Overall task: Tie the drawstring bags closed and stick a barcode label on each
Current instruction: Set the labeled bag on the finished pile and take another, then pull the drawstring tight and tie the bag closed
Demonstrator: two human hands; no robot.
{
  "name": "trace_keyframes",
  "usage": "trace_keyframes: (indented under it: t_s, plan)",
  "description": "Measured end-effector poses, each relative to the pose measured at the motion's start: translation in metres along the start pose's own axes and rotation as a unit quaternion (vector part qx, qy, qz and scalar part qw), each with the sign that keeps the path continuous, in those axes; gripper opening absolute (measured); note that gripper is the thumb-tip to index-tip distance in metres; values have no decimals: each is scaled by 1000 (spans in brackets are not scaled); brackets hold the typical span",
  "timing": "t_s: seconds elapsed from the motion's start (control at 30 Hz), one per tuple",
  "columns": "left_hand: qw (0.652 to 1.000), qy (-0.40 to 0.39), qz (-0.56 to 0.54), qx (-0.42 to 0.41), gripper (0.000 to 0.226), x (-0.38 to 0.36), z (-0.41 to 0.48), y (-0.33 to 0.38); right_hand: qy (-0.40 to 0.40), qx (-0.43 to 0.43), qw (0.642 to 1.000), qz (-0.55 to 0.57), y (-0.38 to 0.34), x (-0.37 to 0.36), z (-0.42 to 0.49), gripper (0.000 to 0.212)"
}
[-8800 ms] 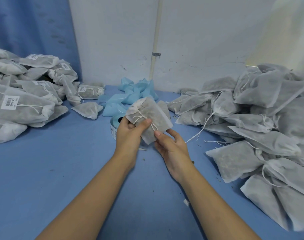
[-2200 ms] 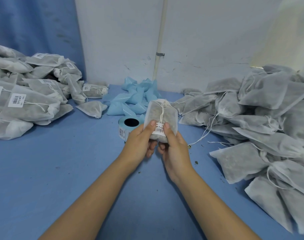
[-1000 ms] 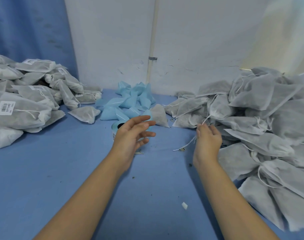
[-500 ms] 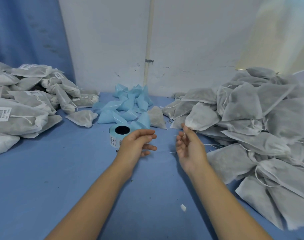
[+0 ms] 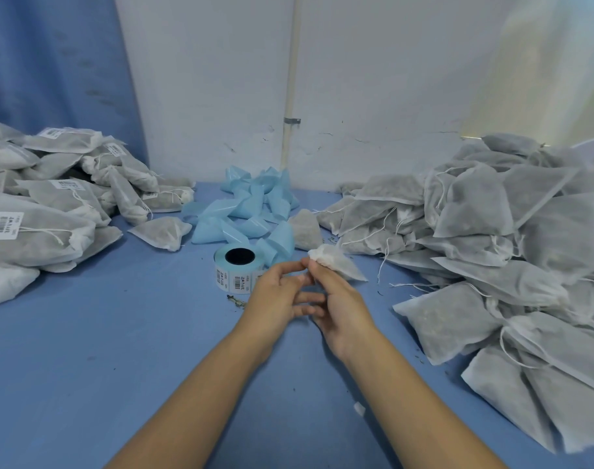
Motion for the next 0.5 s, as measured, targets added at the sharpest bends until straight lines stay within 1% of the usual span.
trace_keyframes:
  t_s: [0.07, 0.13, 0.2, 0.23, 0.27, 0.3, 0.37, 0.43, 0.5]
  plan:
    - [1000, 5, 23, 10, 12, 2, 2, -4, -6, -3, 1000, -6, 0, -1, 0, 11]
    - [995, 28, 91, -7, 12, 8, 4, -5, 4, -6, 1000, -7, 0, -1, 0, 9]
    - [970, 61, 226, -62, 15, 16, 7, -2, 14, -15, 1000, -16, -1, 1, 0, 9]
    - [952, 74, 282, -95, 16, 18, 7, 1, 10, -22, 1000, -20, -2, 2, 0, 10]
    - [938, 83, 316, -120, 16, 20, 5, 3, 1, -29, 999, -20, -2, 2, -1, 11]
    - [931, 88, 329, -132, 16, 21, 5, 4, -9, -35, 999, -16, -3, 3, -1, 10]
    - [932, 89, 327, -132, 17, 21, 4, 4, -20, -37, 999, -7, -3, 3, -1, 7]
    - [930, 87, 330, -133, 17, 20, 4, 3, -16, -40, 999, 8, -2, 3, 0, 8]
    - [915, 91, 363, -150, 16, 17, 3, 4, -7, -61, 997, 42, -1, 4, 1, 10]
Point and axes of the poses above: each hand's wrist, its own z-axis towards the middle knuckle, its own x-axis out of the back of the hand, y = z × x, the point moved 4 cm from there along z, towards the middle knuckle, and after that the axes turned 5 degrees about -z, right-handed, at the moved point
